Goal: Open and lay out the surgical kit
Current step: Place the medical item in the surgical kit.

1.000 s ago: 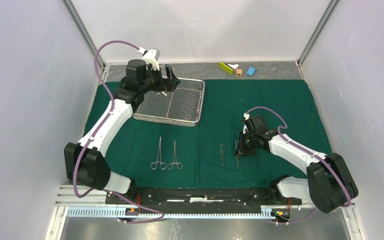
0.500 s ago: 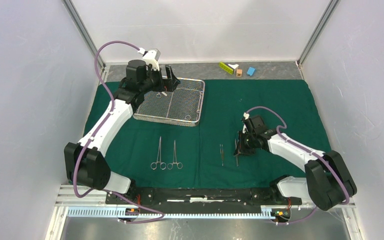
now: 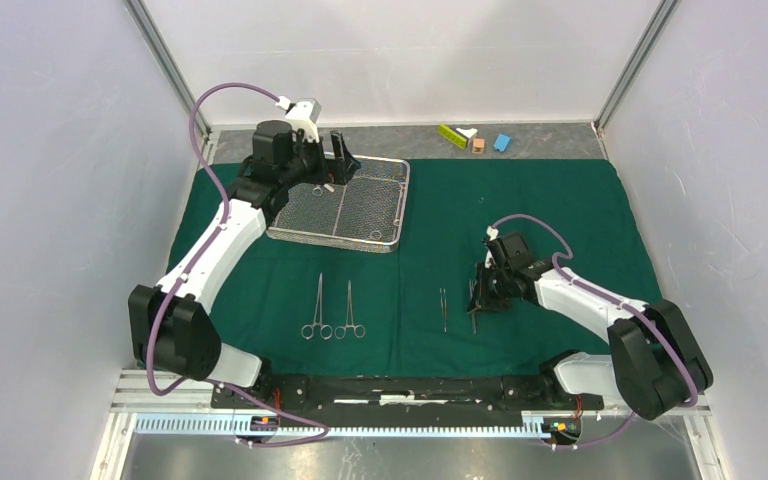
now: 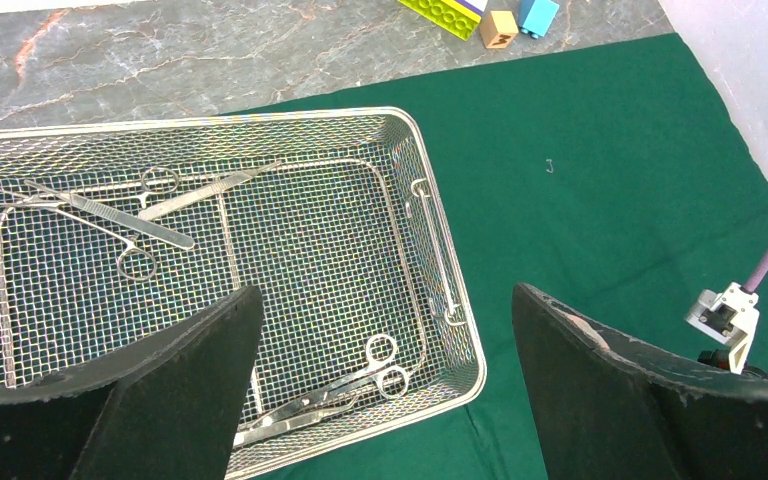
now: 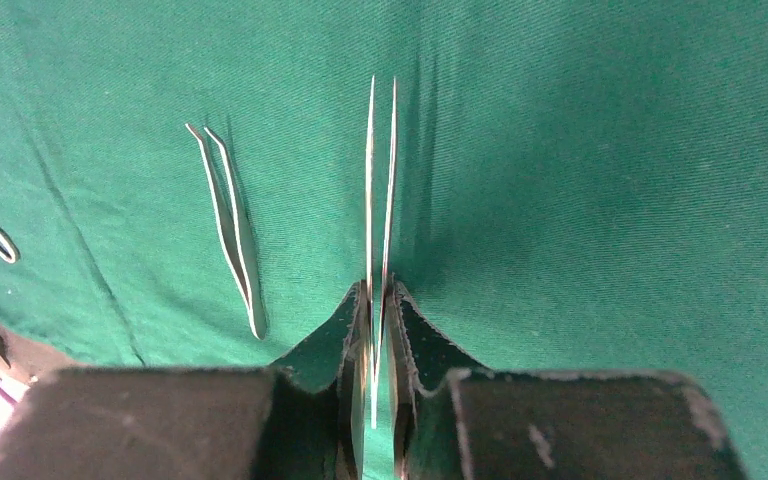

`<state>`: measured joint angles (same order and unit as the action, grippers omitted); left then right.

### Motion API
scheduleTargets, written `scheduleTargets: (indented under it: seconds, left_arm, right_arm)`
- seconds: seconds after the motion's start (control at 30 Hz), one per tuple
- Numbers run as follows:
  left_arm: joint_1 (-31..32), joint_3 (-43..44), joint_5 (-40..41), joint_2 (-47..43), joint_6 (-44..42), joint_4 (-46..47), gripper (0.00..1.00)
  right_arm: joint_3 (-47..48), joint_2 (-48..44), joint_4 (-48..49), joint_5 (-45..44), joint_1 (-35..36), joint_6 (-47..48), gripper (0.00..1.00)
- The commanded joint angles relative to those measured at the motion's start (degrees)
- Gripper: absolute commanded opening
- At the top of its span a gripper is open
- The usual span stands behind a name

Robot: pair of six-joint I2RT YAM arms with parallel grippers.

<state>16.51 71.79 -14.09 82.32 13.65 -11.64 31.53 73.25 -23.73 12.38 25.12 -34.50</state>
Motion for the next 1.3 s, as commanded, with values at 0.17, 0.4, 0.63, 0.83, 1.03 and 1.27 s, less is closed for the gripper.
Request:
scheduleTargets:
  seconds: [0.17, 0.4, 0.63, 0.83, 1.03, 1.27]
  left_arm:
    - [-0.2, -0.2, -1.0, -2.7, 1.1, 2.6, 1.00]
    - [-0.2, -0.1, -0.9, -2.9, 1.0, 2.5, 1.00]
    - [-0.2, -0.3, -0.8, -3.3, 0.9, 2.4, 1.00]
    - [-0.3, -0.4, -0.7, -3.6, 0.9, 2.3, 1.00]
    - [-0.2, -0.4, -0.6, -3.6, 0.9, 2.3, 1.00]
    - [-0.2, -0.9, -0.4, -3.9, 0.6, 2.1, 1.00]
  right_arm:
    - [-1.6, 0.2, 1.0, -0.8, 0.4, -0.2, 0.21]
    - [-2.3, -0.4, 1.0, -0.6, 0.4, -0.3, 0.22]
    - [-2.7, -1.2, 0.8, -0.7, 0.3, 0.2, 0.23]
    - [-2.7, -1.6, 0.9, -0.8, 0.3, 0.4, 0.26]
    - [-2.6, -1.8, 1.0, -0.9, 0.3, 0.6, 0.31]
    - [-1.7, -2.3, 0.4, -0.9, -0.1, 0.9, 0.31]
